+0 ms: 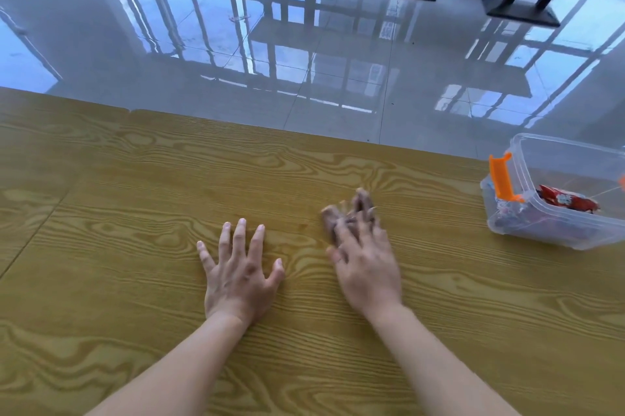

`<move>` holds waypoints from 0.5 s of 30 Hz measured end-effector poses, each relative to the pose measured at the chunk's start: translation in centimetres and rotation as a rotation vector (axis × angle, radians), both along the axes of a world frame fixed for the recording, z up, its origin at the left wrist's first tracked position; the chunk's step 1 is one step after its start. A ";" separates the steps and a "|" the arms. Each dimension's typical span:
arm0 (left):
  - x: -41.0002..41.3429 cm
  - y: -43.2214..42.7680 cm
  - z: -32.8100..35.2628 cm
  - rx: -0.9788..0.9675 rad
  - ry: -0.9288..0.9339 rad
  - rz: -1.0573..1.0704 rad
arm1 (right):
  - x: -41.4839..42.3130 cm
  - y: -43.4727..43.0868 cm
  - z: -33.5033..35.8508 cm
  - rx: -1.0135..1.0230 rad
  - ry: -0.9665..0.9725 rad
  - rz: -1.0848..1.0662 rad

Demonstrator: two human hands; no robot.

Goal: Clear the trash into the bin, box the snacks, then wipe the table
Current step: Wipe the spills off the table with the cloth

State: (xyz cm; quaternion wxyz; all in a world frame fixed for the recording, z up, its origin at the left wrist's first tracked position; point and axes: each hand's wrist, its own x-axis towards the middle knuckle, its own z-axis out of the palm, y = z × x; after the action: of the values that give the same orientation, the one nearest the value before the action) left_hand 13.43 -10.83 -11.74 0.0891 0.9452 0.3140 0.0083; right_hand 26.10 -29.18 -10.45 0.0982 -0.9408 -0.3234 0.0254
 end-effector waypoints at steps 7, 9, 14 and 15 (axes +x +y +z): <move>-0.2 0.2 0.0 -0.033 0.004 -0.013 | -0.4 -6.8 -0.4 -0.011 -0.026 0.012; -0.4 0.8 0.2 -0.053 0.008 -0.039 | 1.8 -5.1 0.3 0.008 0.006 -0.236; -4.3 4.6 0.5 0.013 0.054 -0.110 | -1.3 1.8 0.1 0.011 0.049 -0.147; -5.3 5.1 0.4 0.021 0.071 -0.093 | -2.9 1.6 -0.3 0.015 0.032 -0.009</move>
State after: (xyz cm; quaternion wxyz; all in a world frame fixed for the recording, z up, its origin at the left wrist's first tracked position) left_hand 8.12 -5.70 -11.37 0.0680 0.9594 0.2724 -0.0262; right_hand 23.19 -27.54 -10.78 0.1107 -0.9410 -0.3175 0.0375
